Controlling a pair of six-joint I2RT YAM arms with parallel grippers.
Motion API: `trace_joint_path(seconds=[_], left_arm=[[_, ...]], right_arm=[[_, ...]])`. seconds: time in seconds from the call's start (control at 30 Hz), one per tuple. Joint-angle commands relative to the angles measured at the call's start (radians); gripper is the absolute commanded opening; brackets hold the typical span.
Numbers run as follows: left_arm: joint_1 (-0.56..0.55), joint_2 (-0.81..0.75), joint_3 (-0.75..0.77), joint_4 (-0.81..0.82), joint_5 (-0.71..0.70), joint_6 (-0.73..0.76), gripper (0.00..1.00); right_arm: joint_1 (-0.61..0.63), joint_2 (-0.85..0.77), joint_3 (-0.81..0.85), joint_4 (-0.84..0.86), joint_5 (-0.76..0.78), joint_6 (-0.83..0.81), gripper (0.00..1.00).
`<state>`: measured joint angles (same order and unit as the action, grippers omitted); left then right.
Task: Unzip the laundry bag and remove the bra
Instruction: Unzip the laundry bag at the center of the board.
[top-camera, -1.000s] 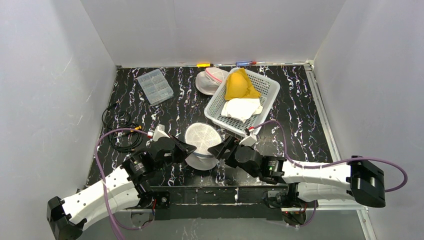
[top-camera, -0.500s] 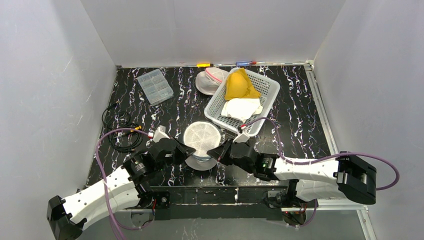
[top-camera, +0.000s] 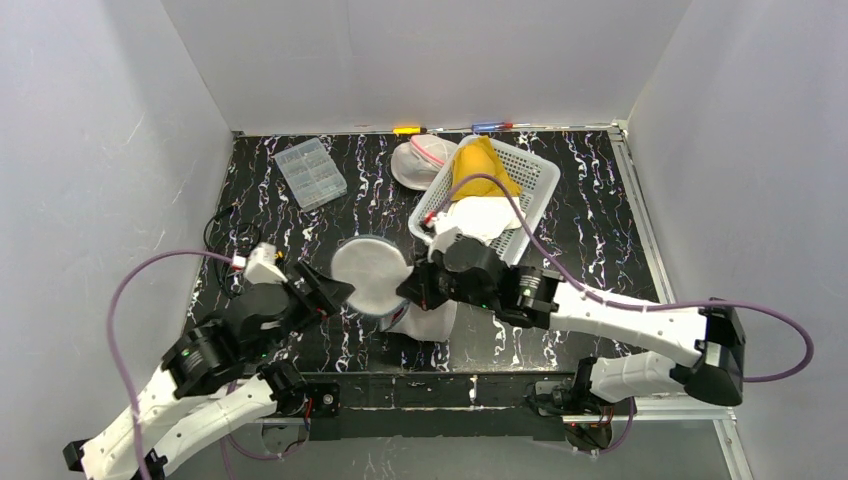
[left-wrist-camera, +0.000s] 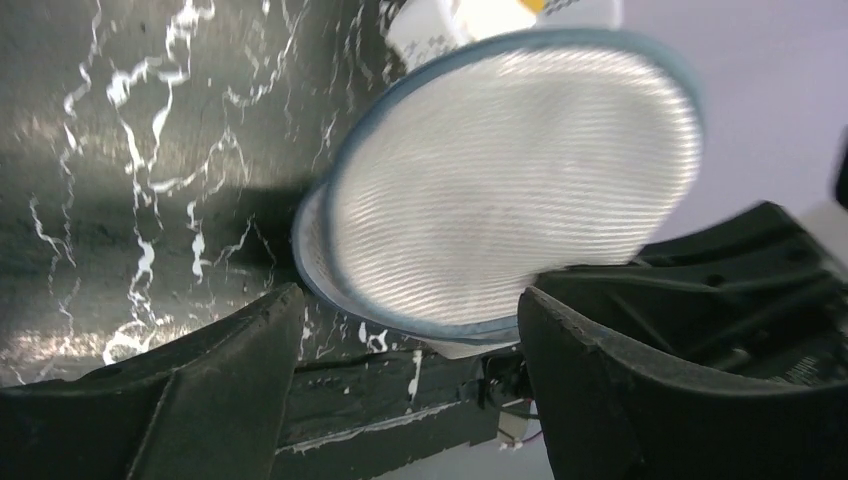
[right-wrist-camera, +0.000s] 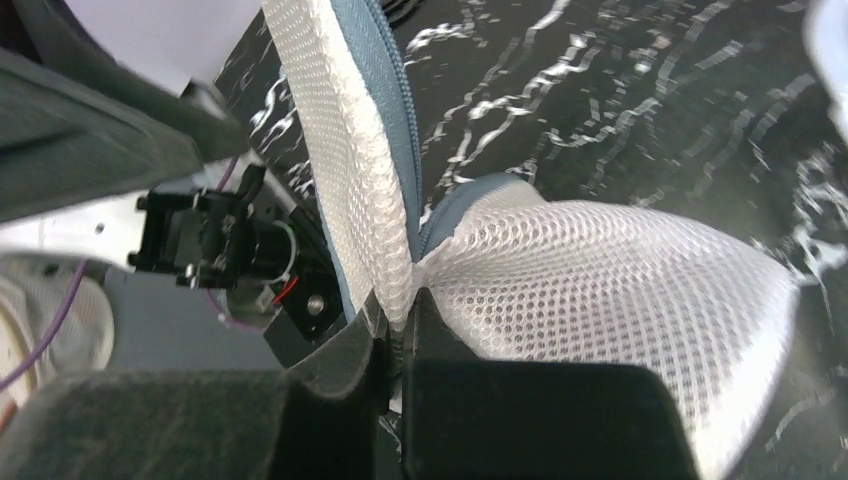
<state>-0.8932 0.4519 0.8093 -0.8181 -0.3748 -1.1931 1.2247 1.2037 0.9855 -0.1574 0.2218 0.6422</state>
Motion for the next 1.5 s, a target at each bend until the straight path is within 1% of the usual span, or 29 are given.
trace_joint_path(seconds=[0.0, 0.1, 0.2, 0.37, 0.53, 0.73, 0.87, 1.13, 1.23, 1.33, 1.4, 1.47], left_arm=[[-0.004, -0.061, 0.095, -0.11, -0.133, 0.135, 0.77], [-0.002, -0.065, 0.142, -0.135, -0.159, 0.182, 0.77], [-0.004, -0.064, 0.139, -0.153, -0.157, 0.191, 0.77], [-0.003, -0.081, 0.037, -0.128, -0.1, 0.163, 0.78], [-0.004, -0.069, -0.048, -0.065, -0.026, 0.179, 0.77], [-0.003, 0.036, -0.091, -0.058, 0.053, 0.202, 0.76], [-0.003, 0.092, -0.109, -0.059, 0.118, 0.223, 0.72], [-0.004, 0.069, -0.146, -0.019, 0.226, 0.277, 0.69], [-0.004, 0.107, -0.172, 0.028, 0.285, 0.29, 0.61], [-0.004, 0.158, -0.194, 0.048, 0.317, 0.295, 0.44], [-0.003, 0.162, -0.215, 0.056, 0.32, 0.292, 0.36], [-0.004, 0.153, -0.231, 0.067, 0.318, 0.288, 0.25]], right_arm=[[-0.004, 0.118, 0.155, -0.03, -0.275, -0.189, 0.01], [-0.008, 0.152, 0.165, 0.024, -0.324, -0.183, 0.01], [-0.031, 0.137, 0.104, 0.053, -0.341, -0.177, 0.01], [-0.053, 0.055, -0.096, 0.083, -0.352, -0.167, 0.01], [-0.062, -0.013, -0.225, 0.074, -0.339, -0.169, 0.01], [-0.064, -0.077, -0.273, 0.017, -0.286, -0.173, 0.01], [-0.064, -0.124, -0.283, -0.028, -0.269, -0.17, 0.01], [-0.065, -0.203, -0.312, -0.069, -0.252, -0.156, 0.01], [-0.065, -0.204, -0.323, -0.058, -0.254, -0.149, 0.01], [-0.064, -0.21, -0.324, -0.046, -0.263, -0.144, 0.01], [-0.064, -0.218, -0.322, -0.046, -0.267, -0.144, 0.01], [-0.064, -0.226, -0.316, -0.051, -0.268, -0.145, 0.01]])
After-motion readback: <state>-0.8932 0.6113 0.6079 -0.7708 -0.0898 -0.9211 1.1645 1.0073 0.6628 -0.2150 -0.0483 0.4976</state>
